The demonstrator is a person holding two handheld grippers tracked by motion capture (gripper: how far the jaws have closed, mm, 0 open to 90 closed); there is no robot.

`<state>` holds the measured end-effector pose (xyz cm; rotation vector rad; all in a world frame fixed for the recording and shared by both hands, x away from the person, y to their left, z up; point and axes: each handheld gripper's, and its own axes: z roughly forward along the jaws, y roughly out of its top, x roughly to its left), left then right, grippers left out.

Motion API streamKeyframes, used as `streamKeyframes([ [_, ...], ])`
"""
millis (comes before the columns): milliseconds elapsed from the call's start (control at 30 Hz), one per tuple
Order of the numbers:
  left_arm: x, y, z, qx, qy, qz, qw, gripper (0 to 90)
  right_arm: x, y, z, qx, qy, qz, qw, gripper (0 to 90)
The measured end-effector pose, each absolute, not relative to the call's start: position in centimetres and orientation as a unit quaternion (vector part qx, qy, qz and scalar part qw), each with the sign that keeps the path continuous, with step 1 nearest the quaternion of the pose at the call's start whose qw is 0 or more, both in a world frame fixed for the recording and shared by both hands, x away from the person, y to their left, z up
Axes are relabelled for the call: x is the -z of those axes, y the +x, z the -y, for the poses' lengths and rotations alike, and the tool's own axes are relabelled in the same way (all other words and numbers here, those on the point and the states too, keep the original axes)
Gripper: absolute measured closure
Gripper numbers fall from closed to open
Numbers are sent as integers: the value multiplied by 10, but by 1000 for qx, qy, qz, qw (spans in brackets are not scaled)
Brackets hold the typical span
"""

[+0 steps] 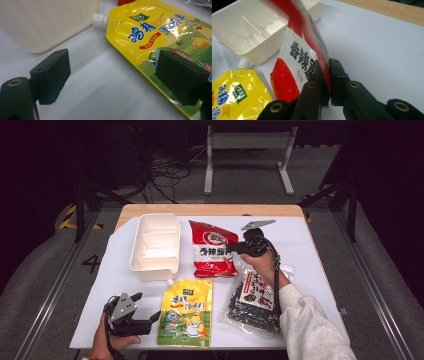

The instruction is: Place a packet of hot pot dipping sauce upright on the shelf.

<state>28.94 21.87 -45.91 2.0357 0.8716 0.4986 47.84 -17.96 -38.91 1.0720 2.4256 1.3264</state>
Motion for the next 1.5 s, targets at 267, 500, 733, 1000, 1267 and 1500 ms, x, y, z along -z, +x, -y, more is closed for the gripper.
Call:
streamKeyframes([
  [267,459,290,-219,-199,812,-350,423,135,377,468,178,-461,340,-814,100,875],
  [500,458,291,-220,-198,809,-353,426,135,369,462,177,-474,330,-808,112,879],
  [733,458,292,-221,-199,807,-354,428,137,361,458,178,-486,326,-802,122,880],
  [1000,458,293,-223,-197,808,-357,427,137,353,456,181,-498,329,-792,131,881],
  [1267,460,292,-223,-194,808,-358,425,138,335,457,178,-523,326,-776,136,881],
  [1500,459,292,-225,-195,805,-357,432,138,320,460,171,-538,323,-765,143,881],
])
